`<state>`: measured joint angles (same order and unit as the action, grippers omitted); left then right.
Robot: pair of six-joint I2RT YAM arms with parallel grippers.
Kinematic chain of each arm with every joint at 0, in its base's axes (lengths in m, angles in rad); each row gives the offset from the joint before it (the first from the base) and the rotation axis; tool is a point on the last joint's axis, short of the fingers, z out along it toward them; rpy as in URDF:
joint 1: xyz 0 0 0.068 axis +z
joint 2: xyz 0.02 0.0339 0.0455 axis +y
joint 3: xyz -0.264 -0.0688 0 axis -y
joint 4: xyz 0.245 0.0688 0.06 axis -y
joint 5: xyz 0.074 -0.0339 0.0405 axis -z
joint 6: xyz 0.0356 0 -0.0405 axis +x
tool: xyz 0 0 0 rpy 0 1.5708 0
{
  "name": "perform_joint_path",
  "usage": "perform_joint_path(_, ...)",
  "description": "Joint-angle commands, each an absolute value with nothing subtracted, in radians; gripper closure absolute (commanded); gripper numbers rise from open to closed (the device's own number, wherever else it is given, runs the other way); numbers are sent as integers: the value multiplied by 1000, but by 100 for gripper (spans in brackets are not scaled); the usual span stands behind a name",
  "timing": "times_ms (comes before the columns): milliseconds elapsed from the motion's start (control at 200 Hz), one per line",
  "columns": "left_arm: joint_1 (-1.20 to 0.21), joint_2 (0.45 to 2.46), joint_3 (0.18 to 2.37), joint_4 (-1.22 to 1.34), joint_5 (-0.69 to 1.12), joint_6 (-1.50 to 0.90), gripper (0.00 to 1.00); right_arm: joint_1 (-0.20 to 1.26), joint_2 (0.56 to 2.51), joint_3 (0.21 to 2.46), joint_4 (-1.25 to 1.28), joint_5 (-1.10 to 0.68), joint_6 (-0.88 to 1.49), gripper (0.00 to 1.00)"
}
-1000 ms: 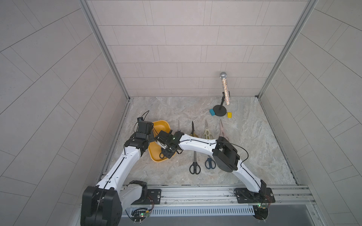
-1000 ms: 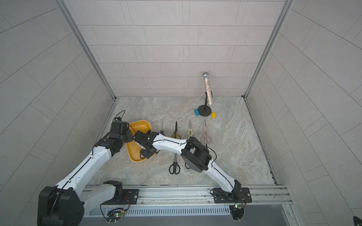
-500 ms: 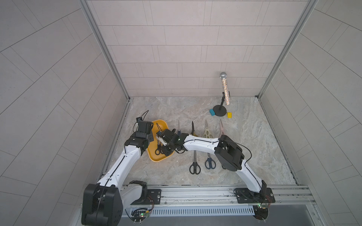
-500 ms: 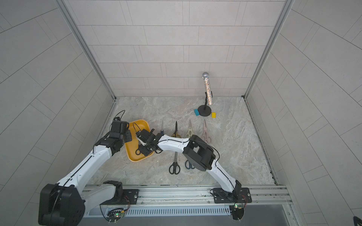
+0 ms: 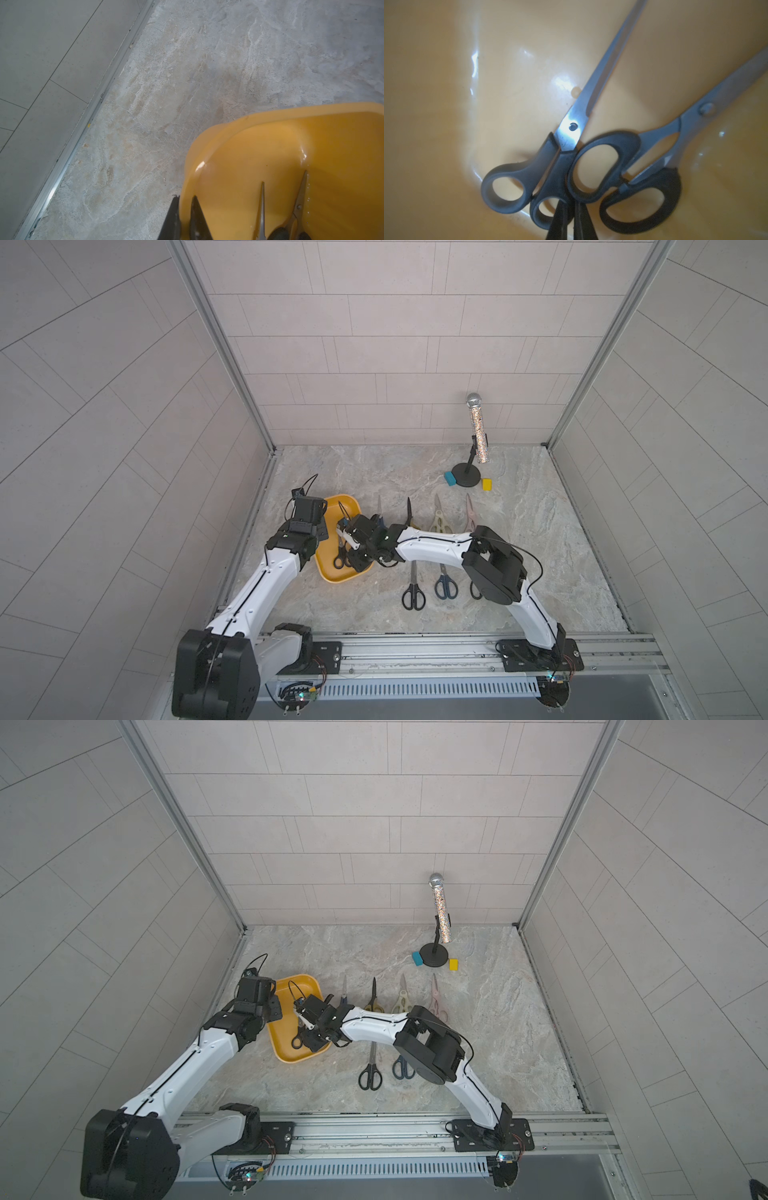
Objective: Take the scissors out of the storage box
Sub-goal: Pick up the scissors from the storage box, then place the scissors at the center of the board.
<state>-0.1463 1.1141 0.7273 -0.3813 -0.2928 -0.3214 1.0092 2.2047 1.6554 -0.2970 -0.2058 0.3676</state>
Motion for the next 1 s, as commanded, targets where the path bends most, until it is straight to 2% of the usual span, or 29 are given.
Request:
perform_joint_path(0, -143, 1118, 731, -428, -334, -288, 100, 994, 2136, 1630, -356, -215, 378, 100)
perform_joint_path(300, -143, 1114, 730, -428, -341, -288, 100, 974, 2108, 1604, -327, -388, 476, 100)
perform_joint_path(640, -142, 1123, 730, -408, -362, -281, 100, 935, 1935, 1533, -340, -356, 540, 100)
perform_joint_path(991, -142, 1089, 713, -380, -393, -269, 100, 931, 1783, 1404, -602, -202, 612, 100)
